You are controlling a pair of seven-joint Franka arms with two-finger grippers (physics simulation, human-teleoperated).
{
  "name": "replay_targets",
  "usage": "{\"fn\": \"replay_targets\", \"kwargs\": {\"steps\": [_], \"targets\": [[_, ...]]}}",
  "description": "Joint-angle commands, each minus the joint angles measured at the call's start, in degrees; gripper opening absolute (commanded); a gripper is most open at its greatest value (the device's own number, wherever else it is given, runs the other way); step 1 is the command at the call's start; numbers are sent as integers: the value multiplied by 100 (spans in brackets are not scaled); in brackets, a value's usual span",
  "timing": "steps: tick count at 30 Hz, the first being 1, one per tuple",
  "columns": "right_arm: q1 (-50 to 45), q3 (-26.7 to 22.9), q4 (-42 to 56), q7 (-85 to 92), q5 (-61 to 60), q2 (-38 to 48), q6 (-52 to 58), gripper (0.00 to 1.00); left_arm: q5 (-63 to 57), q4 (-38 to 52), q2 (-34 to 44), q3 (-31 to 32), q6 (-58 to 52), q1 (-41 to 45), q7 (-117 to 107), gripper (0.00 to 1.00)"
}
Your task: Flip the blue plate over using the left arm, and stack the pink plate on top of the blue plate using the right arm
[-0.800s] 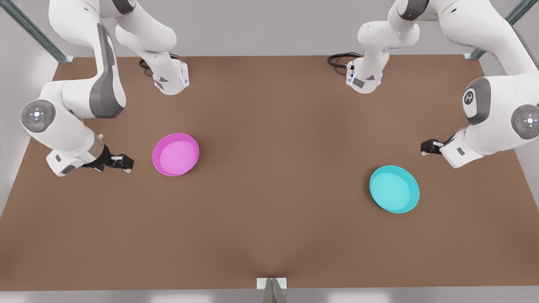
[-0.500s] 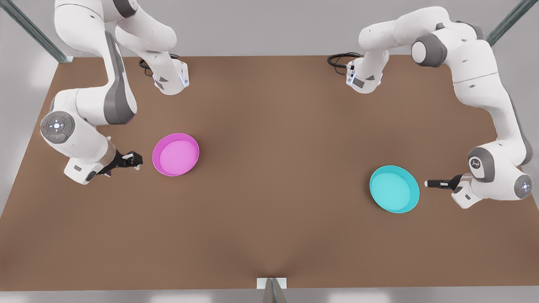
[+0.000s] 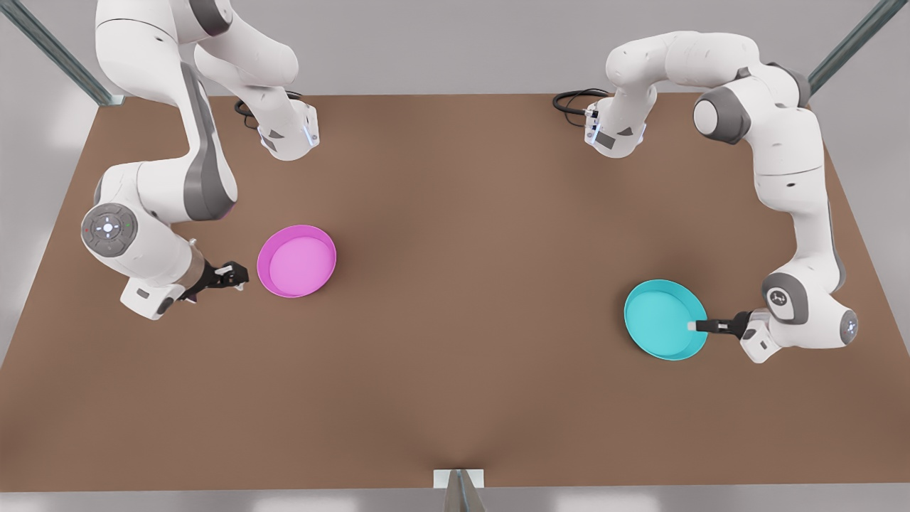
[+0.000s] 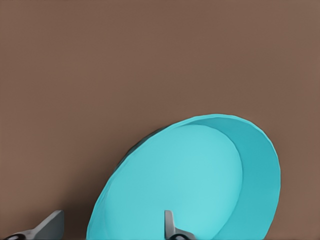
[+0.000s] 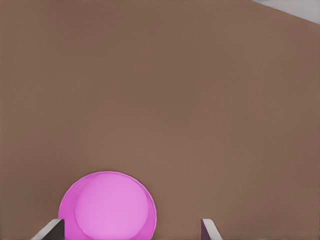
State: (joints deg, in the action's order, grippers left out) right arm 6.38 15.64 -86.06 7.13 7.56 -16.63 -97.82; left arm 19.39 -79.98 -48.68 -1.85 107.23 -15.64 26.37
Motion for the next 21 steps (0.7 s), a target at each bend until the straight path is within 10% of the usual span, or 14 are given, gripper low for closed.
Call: {"fn": "replay_targets", "kwargs": {"steps": [1, 21], "targets": [[-5, 0, 2, -1, 0, 2, 0, 100, 21, 0, -1, 0, 0, 0, 0, 66], [82, -35, 63, -317, -88, -112, 369, 100, 21, 35, -168, 9, 97, 0, 0, 46]]}}
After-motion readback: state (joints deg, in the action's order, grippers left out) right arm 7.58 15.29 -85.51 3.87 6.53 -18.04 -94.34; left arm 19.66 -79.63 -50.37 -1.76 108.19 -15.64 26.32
